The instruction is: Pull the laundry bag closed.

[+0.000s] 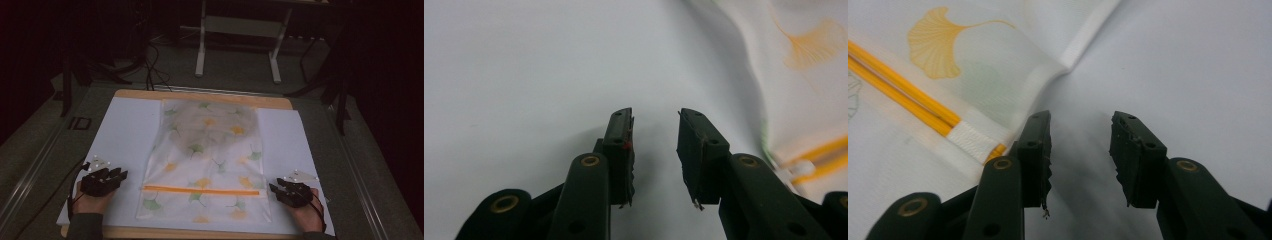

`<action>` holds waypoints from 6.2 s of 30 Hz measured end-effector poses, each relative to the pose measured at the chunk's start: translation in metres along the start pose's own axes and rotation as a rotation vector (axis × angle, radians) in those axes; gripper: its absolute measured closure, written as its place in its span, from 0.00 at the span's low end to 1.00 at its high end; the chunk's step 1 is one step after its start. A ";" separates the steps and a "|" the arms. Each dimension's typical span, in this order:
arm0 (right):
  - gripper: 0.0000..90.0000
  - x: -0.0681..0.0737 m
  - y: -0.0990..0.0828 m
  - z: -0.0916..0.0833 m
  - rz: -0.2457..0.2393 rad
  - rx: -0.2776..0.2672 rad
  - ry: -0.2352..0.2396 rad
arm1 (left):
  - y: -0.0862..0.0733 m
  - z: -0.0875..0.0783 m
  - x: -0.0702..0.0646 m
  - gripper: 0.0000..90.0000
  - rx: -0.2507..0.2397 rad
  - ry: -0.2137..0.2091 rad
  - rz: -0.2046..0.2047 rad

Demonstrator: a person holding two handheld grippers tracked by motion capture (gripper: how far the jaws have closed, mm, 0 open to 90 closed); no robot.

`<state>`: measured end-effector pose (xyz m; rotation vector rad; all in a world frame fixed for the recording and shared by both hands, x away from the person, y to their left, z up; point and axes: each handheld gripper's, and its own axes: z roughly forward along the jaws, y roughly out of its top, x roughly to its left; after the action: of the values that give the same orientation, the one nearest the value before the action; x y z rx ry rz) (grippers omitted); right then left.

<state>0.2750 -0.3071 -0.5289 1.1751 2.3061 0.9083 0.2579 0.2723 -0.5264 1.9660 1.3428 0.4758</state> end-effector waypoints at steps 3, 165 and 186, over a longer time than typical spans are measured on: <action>0.66 0.003 0.002 -0.001 -0.013 0.003 0.005 | 0.001 0.003 -0.003 0.75 0.010 -0.025 0.012; 0.92 0.325 0.208 0.159 -0.651 0.126 0.543 | 0.013 -0.011 0.013 0.71 -0.041 -0.105 0.017; 0.92 0.307 0.205 0.138 -0.624 0.068 0.556 | 0.012 -0.012 0.015 0.71 -0.046 -0.099 0.007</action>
<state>0.2985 0.0851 -0.5004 0.1614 2.8878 0.9863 0.2641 0.2874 -0.5108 1.9321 1.2530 0.4043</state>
